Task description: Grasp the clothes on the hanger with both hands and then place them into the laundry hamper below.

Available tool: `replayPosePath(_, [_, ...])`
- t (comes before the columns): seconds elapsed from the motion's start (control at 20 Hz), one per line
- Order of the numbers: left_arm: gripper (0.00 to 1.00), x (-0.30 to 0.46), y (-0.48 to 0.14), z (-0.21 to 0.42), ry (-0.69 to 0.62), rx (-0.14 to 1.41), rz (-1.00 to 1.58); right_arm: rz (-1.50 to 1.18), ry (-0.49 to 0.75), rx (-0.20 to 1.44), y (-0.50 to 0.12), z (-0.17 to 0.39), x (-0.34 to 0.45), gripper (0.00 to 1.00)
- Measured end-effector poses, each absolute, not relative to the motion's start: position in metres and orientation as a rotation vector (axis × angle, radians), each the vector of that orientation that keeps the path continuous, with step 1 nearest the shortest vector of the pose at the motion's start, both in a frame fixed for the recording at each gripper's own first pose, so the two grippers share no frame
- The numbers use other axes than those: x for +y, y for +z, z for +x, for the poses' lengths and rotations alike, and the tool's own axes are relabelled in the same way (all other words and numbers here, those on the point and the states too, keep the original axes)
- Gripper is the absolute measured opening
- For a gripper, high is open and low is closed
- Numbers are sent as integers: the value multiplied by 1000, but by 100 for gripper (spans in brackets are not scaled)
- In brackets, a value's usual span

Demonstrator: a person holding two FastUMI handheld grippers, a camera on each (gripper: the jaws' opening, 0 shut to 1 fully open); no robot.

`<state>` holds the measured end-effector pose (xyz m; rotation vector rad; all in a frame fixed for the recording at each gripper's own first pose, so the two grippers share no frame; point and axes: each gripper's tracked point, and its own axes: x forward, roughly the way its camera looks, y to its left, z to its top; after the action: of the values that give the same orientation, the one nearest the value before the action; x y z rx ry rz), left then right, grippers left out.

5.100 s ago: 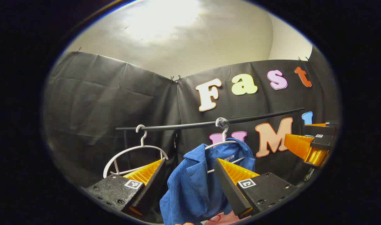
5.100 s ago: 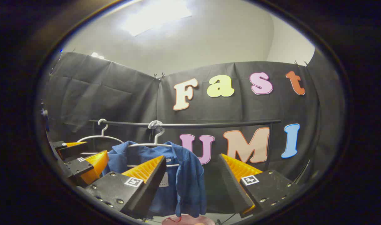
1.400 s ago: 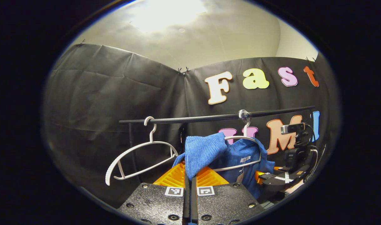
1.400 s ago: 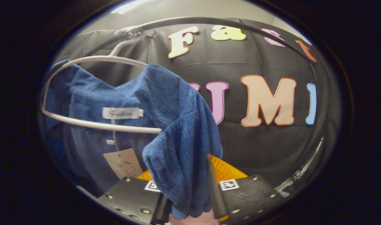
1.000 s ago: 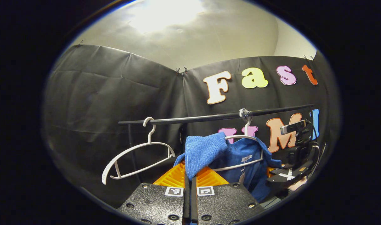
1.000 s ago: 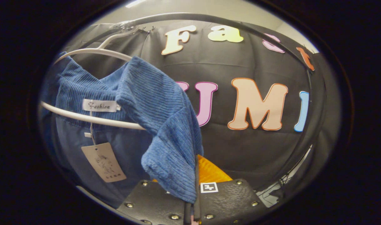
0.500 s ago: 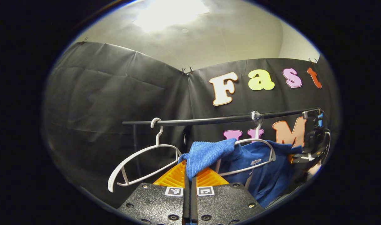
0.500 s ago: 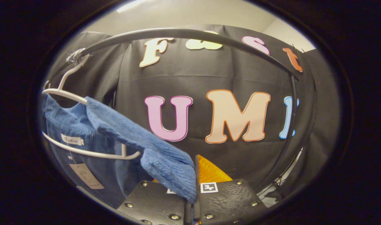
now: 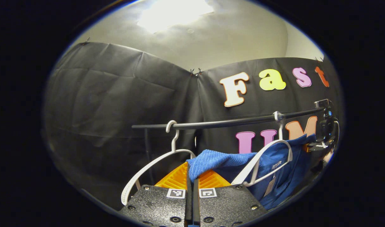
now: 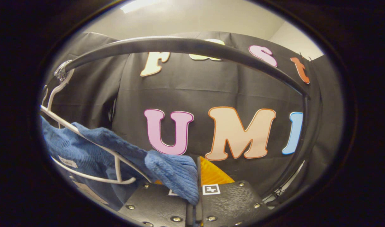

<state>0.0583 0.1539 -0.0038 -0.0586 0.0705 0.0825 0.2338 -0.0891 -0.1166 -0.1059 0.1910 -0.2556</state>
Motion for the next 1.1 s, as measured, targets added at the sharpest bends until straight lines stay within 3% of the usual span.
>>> replayPosePath(0.35, [0,155,-46,59,88,111,-37,-148,-236,196,-119,251,-86,8])
replayPosePath(0.4, [4,151,-50,60,81,108,-27,-147,-237,200,-121,253,-86,8])
replayPosePath(1.1, [2,100,-151,47,-43,274,-106,-156,-303,274,-160,260,-121,8])
